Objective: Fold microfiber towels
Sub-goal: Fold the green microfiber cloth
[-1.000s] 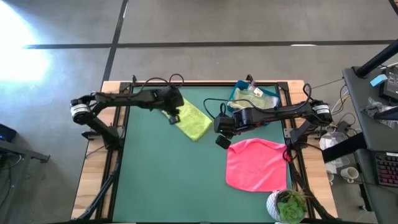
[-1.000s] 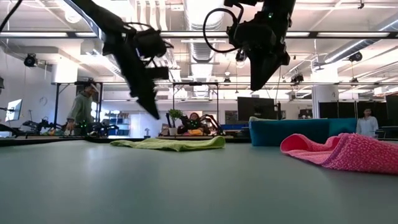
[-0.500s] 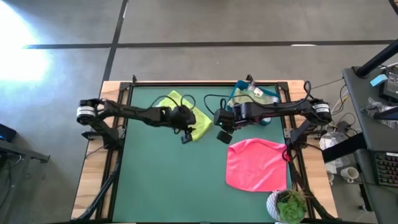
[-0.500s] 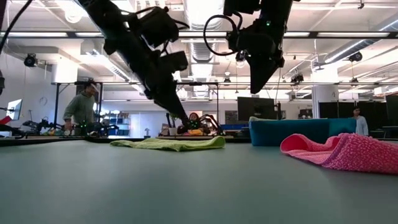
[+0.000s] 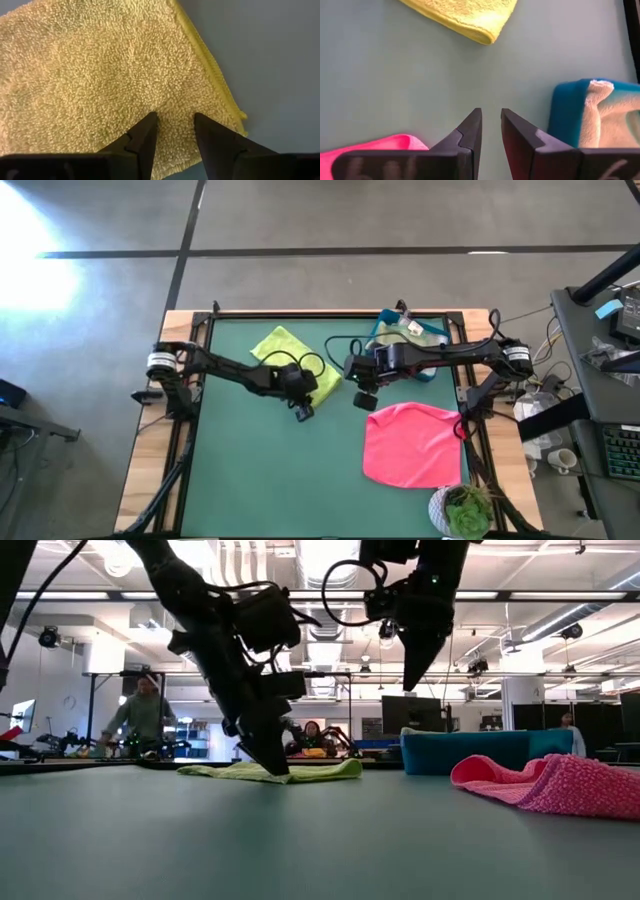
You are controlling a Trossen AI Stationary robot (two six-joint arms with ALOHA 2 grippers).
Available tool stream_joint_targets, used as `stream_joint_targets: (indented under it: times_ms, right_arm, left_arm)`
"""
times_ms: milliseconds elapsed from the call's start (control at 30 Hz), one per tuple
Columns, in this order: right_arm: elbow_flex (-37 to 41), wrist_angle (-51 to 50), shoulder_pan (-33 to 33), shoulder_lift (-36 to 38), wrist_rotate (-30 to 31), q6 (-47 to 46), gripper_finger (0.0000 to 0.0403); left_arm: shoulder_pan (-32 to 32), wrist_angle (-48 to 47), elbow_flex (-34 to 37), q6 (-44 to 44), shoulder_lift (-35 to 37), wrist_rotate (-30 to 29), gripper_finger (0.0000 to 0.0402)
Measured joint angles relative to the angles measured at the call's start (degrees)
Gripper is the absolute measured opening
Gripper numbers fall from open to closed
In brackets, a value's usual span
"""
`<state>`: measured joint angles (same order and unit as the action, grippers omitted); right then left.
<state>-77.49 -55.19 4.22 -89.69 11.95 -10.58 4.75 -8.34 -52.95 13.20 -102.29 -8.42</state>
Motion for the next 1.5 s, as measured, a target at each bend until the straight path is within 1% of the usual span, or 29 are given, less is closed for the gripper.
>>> stream_joint_targets:
  times_ms: [133,267,400,500,633,700,867,967,1100,1300,1400,1500]
  right_arm:
    - [0.0,0.1,0.2,0.0,0.1,3.0,0.0063]
    - [0.0,0.3,0.5,0.0,0.1,6.4,0.0063]
    - [0.6,1.0,1.1,0.0,-0.8,9.1,0.0063]
    - [1.6,1.4,1.8,0.0,-3.0,10.6,0.0063]
    - [3.0,3.3,2.2,0.0,-5.5,13.6,0.0063]
    - [3.6,5.5,2.1,0.0,-7.3,16.0,0.0063]
    - [5.6,15.8,2.1,0.1,-16.3,19.4,0.0063]
    - [7.0,22.8,2.1,0.1,-19.7,21.8,0.0063]
    - [7.5,27.7,2.1,0.1,-21.4,23.6,0.0066]
    - [7.5,28.1,2.1,0.0,-21.4,23.7,0.009]
    - [7.5,28.1,2.1,0.0,-21.4,23.6,0.0097]
    - [7.5,28.1,2.1,0.1,-21.4,23.7,0.0098]
  left_arm:
    - [-1.5,-4.8,-0.2,0.0,0.0,-0.1,0.012]
    - [-3.1,-15.1,-0.2,-0.5,2.0,2.5,0.012]
    - [-5.2,-26.1,0.1,-0.5,5.7,3.7,0.012]
    - [-7.2,-32.7,0.7,-0.2,9.4,4.8,0.012]
    - [-10.3,-33.5,0.3,0.0,15.7,4.6,0.012]
    - [-12.2,-33.2,0.4,0.1,17.2,4.4,0.012]
    - [-17.0,-32.8,0.1,2.2,19.1,4.1,0.012]
    - [-19.7,-33.0,0.1,3.0,18.1,3.8,0.012]
    - [-22.3,-33.1,0.1,5.1,16.3,1.4,0.012]
    - [-23.1,-33.1,0.1,7.6,12.4,-5.6,0.012]
    - [-23.0,-32.7,0.1,7.6,10.4,-5.8,0.012]
    - [-23.0,-32.7,0.1,7.5,9.1,-4.1,0.012]
